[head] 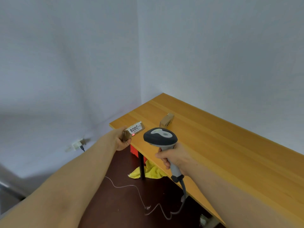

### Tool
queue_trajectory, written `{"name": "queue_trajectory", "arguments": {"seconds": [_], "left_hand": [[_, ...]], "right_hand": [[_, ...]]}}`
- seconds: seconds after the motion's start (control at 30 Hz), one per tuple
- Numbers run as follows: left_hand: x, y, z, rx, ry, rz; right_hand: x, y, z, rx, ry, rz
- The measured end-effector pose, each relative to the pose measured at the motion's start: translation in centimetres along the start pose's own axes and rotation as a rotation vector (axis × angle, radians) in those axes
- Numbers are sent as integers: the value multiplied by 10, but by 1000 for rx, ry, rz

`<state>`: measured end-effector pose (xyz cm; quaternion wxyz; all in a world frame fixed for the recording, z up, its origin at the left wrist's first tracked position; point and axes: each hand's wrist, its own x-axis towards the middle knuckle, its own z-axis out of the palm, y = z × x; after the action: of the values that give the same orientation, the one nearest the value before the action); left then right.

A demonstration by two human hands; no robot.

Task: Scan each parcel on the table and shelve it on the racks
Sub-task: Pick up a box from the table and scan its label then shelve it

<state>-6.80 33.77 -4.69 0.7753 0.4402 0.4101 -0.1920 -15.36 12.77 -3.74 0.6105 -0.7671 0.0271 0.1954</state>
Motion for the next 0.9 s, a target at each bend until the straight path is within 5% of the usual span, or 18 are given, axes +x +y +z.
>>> {"name": "queue_trajectory", "arguments": {"seconds": [0.67, 0.9], "left_hand": [[25, 15, -23, -47, 42, -13], [5, 7, -44, 158, 15, -6]], "right_hand": [[16, -8, 26, 15, -16, 63], [31, -4, 35, 351, 119, 125]]}}
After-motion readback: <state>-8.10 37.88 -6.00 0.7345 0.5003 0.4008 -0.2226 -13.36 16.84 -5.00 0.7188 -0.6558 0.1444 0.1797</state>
